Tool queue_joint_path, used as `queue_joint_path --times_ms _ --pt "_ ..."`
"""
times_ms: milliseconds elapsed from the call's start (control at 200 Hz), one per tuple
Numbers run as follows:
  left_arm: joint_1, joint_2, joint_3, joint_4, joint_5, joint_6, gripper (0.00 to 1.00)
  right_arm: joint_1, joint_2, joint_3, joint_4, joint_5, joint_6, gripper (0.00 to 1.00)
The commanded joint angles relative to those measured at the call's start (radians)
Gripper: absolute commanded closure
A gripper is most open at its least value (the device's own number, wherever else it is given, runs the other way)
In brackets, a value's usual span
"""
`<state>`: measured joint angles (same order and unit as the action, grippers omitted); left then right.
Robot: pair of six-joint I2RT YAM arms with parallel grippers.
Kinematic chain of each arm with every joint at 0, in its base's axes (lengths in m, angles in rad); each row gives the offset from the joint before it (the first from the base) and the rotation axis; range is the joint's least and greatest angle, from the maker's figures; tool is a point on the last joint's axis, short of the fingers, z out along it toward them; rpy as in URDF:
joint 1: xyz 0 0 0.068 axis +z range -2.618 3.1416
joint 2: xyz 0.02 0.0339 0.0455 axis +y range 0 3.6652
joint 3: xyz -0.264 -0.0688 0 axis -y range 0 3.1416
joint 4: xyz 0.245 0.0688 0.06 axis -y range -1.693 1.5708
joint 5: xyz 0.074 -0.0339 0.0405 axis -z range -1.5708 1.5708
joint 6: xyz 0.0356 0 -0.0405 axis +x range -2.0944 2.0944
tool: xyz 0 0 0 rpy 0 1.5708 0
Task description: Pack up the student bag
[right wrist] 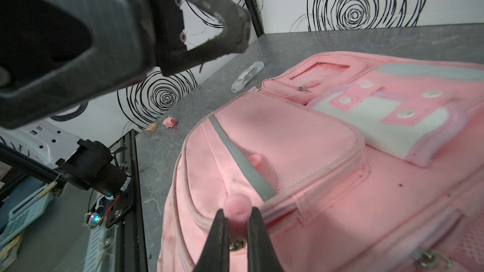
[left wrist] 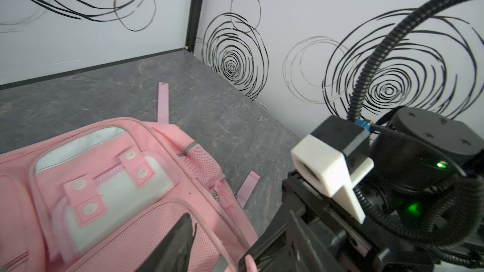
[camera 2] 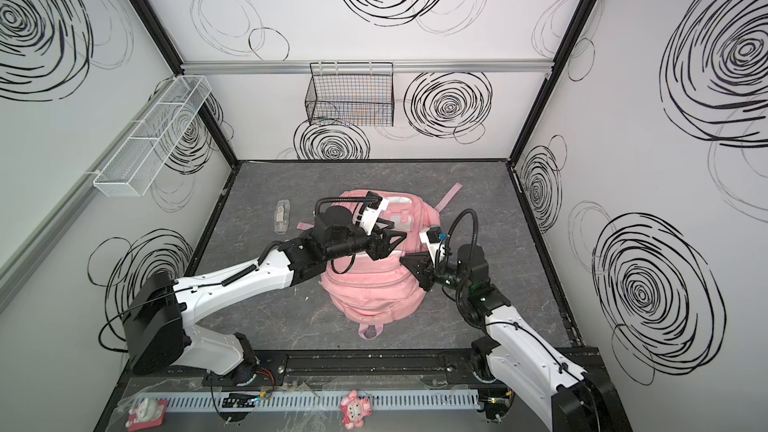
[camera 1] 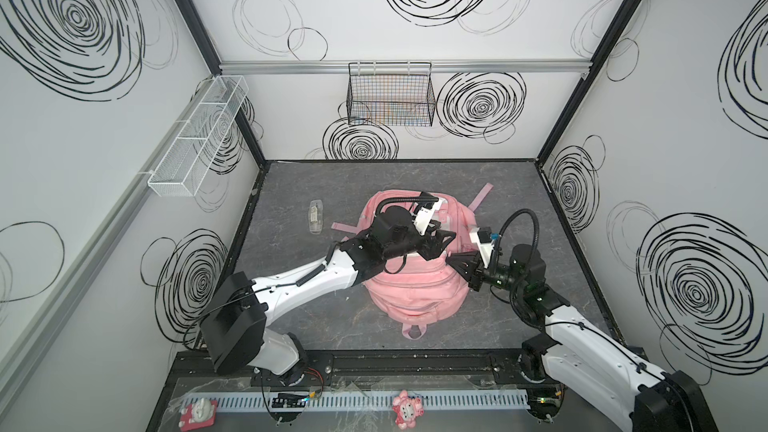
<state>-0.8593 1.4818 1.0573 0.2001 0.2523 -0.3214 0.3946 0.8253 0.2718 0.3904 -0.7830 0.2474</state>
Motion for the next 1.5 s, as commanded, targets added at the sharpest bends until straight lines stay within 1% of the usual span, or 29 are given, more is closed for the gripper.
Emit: queue_joint_path --times_ms 0,130,330,390,475,720,740,885,930,960,970,1005,1045,1106,1151,1216,1311,1391,1436,1496 --pt "-0.004 0.055 0.039 -0.106 0.116 0.01 0.41 0.048 -0.041 -0.013 0.051 0.048 -0.078 0.99" --pt "-0.001 0.075 0.042 -0.171 0.13 0.003 0.45 0.07 -0.059 -0.018 0.06 0.078 -0.09 0.99" --pt "0.003 0.07 0.018 -0.168 0.234 -0.021 0.5 0.091 -0.079 -0.019 0.051 0.119 -0.107 0.99" --pt "0.003 0.066 0.012 -0.16 0.254 -0.028 0.53 0.093 -0.081 -0.016 0.047 0.125 -0.109 0.99" --pt "0.002 0.071 0.01 -0.156 0.275 -0.036 0.62 0.096 -0.082 -0.014 0.044 0.13 -0.112 0.98" --pt "0.003 0.121 0.039 -0.214 0.276 -0.035 0.74 0.104 -0.101 -0.015 0.039 0.158 -0.114 0.97" --pt "0.003 0.122 0.04 -0.217 0.277 -0.035 0.77 0.105 -0.103 -0.016 0.04 0.16 -0.115 0.97" --pt "0.003 0.116 0.043 -0.229 0.272 -0.025 0.89 0.104 -0.118 -0.019 0.036 0.181 -0.114 0.97" --pt "0.003 0.109 0.041 -0.228 0.265 -0.02 0.94 0.105 -0.123 -0.02 0.034 0.186 -0.113 0.95" --pt "0.004 0.102 0.04 -0.225 0.257 -0.017 0.96 0.104 -0.127 -0.02 0.032 0.189 -0.112 0.94" --pt "0.004 0.099 0.038 -0.224 0.253 -0.015 1.0 0.104 -0.13 -0.02 0.031 0.19 -0.112 0.94" --pt "0.006 0.088 0.035 -0.22 0.24 -0.007 1.0 0.104 -0.135 -0.019 0.023 0.198 -0.107 0.89" --pt "0.008 0.072 0.031 -0.213 0.223 0.002 1.0 0.104 -0.144 -0.016 0.006 0.219 -0.087 0.79" --pt "0.011 0.04 0.021 -0.197 0.196 0.019 1.0 0.105 -0.166 -0.01 -0.04 0.279 -0.019 0.63" --pt "0.012 0.014 0.011 -0.183 0.174 0.037 1.0 0.105 -0.19 -0.008 -0.076 0.315 0.028 0.55" --pt "0.011 -0.028 -0.009 -0.155 0.14 0.067 1.0 0.102 -0.233 -0.008 -0.119 0.362 0.101 0.48" --pt "0.011 -0.088 -0.043 -0.108 0.107 0.116 1.0 0.097 -0.292 -0.004 -0.175 0.442 0.229 0.42" --pt "0.004 -0.128 -0.069 -0.079 0.079 0.17 1.0 0.08 -0.303 0.008 -0.208 0.502 0.345 0.42" --pt "-0.008 -0.148 -0.08 -0.073 0.053 0.215 1.0 0.063 -0.282 0.022 -0.214 0.498 0.397 0.42" --pt "-0.037 -0.173 -0.091 -0.073 -0.006 0.297 1.0 0.036 -0.22 0.064 -0.24 0.459 0.462 0.42"
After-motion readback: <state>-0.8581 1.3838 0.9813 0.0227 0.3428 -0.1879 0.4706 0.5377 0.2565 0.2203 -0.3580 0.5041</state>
